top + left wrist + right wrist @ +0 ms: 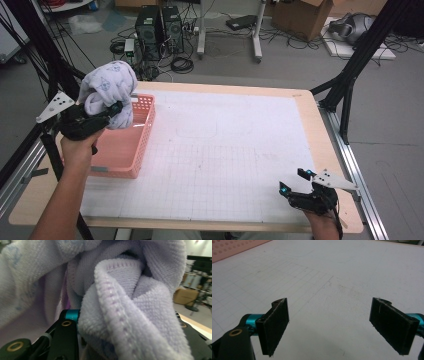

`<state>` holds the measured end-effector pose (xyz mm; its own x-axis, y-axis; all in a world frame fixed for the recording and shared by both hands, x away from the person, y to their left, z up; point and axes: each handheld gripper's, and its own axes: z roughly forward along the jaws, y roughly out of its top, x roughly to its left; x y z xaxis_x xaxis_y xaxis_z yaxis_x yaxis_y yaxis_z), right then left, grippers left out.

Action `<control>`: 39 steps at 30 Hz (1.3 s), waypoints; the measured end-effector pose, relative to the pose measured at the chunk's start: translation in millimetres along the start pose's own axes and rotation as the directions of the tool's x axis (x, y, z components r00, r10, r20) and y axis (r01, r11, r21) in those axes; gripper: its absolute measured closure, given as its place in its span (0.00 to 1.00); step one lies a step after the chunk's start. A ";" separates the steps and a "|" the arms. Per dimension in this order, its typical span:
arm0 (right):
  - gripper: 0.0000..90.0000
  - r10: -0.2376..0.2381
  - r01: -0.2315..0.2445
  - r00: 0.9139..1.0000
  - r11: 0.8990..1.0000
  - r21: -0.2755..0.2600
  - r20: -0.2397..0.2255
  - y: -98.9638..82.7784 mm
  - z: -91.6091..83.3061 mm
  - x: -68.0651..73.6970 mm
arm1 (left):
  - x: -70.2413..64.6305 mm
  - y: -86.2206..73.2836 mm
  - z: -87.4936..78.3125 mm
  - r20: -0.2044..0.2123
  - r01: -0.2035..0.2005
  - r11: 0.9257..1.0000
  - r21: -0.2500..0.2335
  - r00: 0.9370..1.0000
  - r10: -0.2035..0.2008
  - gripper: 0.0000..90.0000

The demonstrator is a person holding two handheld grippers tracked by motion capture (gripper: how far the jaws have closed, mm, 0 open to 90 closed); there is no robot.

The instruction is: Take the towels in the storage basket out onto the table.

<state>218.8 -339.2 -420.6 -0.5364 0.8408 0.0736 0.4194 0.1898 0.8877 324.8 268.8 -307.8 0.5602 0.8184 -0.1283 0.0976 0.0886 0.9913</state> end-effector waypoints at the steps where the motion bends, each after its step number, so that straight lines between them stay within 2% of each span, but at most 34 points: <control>1: 0.16 -0.004 0.004 1.000 1.000 0.000 0.000 0.1 0.1 -0.1 | -6.9 4.2 1.9 0.026 -0.016 1.000 -0.004 1.000 0.016 0.57; 2: 0.16 -0.004 0.004 1.000 1.000 0.000 0.000 0.1 0.1 -0.1 | -6.9 4.2 1.9 0.026 -0.016 1.000 -0.004 1.000 0.016 0.57; 6: 0.16 -0.004 0.004 1.000 1.000 0.002 -0.002 -0.1 0.3 0.0 | -21.3 11.4 7.1 0.076 -0.036 0.999 -0.022 0.996 0.037 0.57; 11: 0.16 -0.004 0.004 1.000 1.000 0.001 -0.003 0.1 0.3 0.3 | -40.4 15.7 17.7 0.153 -0.055 0.998 -0.028 0.986 0.058 0.57; 17: 0.16 -0.005 0.005 1.000 1.000 0.002 -0.002 0.1 -0.2 0.2 | -63.0 11.3 39.1 0.236 -0.085 0.996 0.002 0.968 0.082 0.57; 28: 0.16 -0.009 0.009 1.000 1.000 -0.002 -0.005 0.1 0.0 -0.7 | -98.2 -6.0 73.5 0.352 -0.105 0.994 0.030 0.932 0.088 0.57; 34: 0.16 -0.006 0.006 1.000 1.000 0.002 -0.004 0.1 0.5 -0.3 | -116.4 -17.6 92.3 0.409 -0.084 0.996 0.036 0.910 0.061 0.57; 39: 0.16 -0.006 0.006 1.000 1.000 0.004 -0.004 -0.2 0.7 -1.0 | -133.1 -31.1 108.7 0.438 -0.079 0.996 0.052 0.898 0.048 0.56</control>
<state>219.8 -339.7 -421.2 -0.5420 0.8374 0.0699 0.4188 0.1970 0.8864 336.6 95.4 -324.8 0.8677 0.4905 -0.0805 0.0956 -0.0056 0.9954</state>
